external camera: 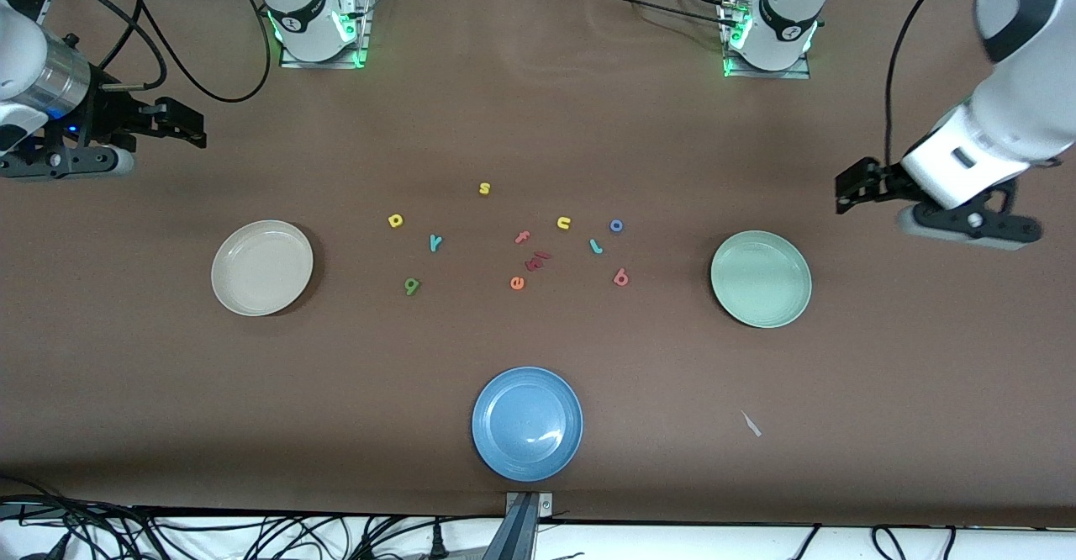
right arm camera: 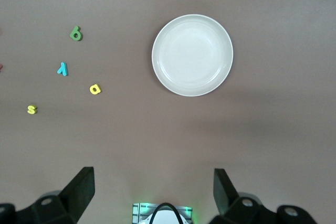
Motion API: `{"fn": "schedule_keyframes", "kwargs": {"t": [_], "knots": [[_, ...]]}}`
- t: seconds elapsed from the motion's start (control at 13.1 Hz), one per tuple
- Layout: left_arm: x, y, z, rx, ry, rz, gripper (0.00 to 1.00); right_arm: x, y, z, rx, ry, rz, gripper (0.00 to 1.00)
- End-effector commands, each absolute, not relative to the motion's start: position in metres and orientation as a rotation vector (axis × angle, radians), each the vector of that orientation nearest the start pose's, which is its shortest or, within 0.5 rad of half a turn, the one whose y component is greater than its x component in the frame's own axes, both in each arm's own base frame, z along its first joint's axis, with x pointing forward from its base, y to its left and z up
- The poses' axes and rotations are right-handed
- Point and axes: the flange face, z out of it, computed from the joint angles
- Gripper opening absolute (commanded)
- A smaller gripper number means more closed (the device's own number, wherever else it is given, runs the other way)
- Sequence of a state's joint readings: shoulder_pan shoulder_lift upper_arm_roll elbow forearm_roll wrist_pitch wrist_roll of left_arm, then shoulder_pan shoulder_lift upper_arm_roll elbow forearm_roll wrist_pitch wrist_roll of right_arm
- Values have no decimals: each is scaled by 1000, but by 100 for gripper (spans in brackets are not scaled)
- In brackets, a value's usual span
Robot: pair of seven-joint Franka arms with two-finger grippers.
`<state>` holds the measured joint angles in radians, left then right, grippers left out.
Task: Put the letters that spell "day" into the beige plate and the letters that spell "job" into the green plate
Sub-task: 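Grasp the pink 9 with the left gripper while the right gripper reaches the cyan y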
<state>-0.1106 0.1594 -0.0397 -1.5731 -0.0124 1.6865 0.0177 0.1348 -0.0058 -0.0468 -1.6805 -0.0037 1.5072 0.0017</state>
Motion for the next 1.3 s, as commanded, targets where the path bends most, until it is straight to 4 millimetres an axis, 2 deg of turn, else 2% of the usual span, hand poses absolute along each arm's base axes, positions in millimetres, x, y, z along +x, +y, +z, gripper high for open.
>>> {"fn": "schedule_keyframes", "kwargs": {"t": [0.0,0.15,0.31,0.46,0.54,0.77,0.92,0.99,1.07,1.22], "knots": [[630,-134,478,-3113,379,207,100,537,58,572,-3121,-168,301,100],[636,-168,456,-3101,435,234,100,534,66,569,-3111,-189,332,100],[641,-200,431,-3094,498,211,100,531,85,562,-3105,-241,357,100],[642,-234,408,-3111,528,160,100,523,119,557,-3106,-317,370,100],[641,-242,397,-3116,473,167,100,520,133,553,-3110,-327,373,100],[634,-281,366,-3123,337,174,100,511,184,539,-3147,-213,313,100],[633,-299,348,-3136,256,141,100,503,215,525,-3168,-91,305,100],[635,-307,334,-3148,203,116,100,501,230,520,-3168,-91,286,100],[639,-310,321,-3162,147,82,100,503,240,507,-3166,-53,275,100],[628,-343,294,-3178,123,84,100,505,266,474,-3153,-23,252,100]]}}
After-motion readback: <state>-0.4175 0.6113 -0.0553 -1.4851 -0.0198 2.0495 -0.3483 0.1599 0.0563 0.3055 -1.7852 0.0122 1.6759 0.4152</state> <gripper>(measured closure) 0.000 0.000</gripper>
